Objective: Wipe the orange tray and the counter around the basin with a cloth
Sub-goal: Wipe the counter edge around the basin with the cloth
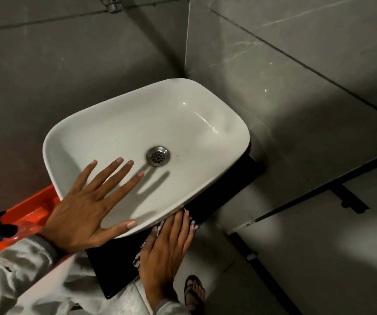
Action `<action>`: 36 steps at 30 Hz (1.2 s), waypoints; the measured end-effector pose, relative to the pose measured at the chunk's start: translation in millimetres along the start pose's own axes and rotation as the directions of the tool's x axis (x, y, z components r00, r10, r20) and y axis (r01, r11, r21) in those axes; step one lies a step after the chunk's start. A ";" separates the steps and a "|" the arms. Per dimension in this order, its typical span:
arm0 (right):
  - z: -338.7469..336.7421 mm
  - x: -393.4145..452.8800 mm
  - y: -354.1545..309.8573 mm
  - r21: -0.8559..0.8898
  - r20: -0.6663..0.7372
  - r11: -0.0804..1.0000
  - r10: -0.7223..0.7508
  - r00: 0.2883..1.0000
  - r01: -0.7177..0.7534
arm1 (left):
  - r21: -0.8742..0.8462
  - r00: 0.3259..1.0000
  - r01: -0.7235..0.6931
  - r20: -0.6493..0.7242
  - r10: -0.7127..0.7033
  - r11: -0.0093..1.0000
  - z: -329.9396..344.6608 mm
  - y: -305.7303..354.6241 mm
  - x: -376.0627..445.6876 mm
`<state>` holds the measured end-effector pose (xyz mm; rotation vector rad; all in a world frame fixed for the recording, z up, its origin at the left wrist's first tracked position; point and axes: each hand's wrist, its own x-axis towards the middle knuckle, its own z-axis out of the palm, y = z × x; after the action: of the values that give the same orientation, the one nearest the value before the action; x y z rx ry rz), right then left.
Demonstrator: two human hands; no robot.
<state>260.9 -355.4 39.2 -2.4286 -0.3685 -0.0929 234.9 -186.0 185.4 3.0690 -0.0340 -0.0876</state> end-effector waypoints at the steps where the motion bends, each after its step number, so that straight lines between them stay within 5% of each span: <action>1: -4.9 10.9 8.4 0.004 0.011 1.000 -0.017 1.000 0.017 | 0.003 1.000 -0.004 0.004 0.004 1.000 0.1 0.2 0.1; 10: -77.8 223.1 129.5 -0.229 -0.024 0.964 0.132 0.991 -0.134 | 0.005 1.000 -0.004 0.010 0.004 1.000 -2.1 1.4 2.0; 14: -62.8 170.4 96.5 -0.256 -0.021 0.954 0.158 0.987 -0.158 | 0.022 1.000 -0.026 0.009 0.026 0.999 -1.5 0.4 1.2; 21: -18.5 4.4 -3.3 -0.184 0.181 0.982 -0.002 0.983 0.036 | 0.071 0.998 -0.064 0.028 0.062 0.995 2.4 -2.7 1.7; 24: -38.3 38.2 25.2 -0.131 0.182 0.987 -0.068 0.981 0.093 | 0.065 0.998 -0.057 0.014 0.056 0.996 2.9 -4.2 1.2; 29: -70.4 184.2 109.0 -0.249 0.082 0.968 0.057 0.995 -0.035 | 0.061 1.000 -0.026 -0.011 0.027 0.998 1.0 -4.0 0.0; 31: -82.1 230.8 140.1 -0.287 0.191 0.957 0.090 0.977 -0.032 | 0.052 0.999 -0.007 -0.031 0.008 0.999 4.4 -4.8 -1.5; 33: -82.7 242.4 153.9 -0.304 0.221 0.951 0.009 0.975 0.060 | 0.044 0.999 -0.001 -0.055 0.003 0.999 6.5 -6.3 0.1; 36: -76.7 222.2 144.2 -0.268 0.067 0.962 -0.040 0.997 0.057 | 0.035 0.997 0.013 -0.076 -0.010 0.999 9.7 -6.5 0.3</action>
<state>517.2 -457.0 45.7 -2.6966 -0.4693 -0.0963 234.7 -180.2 175.2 3.1053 -0.0139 0.0299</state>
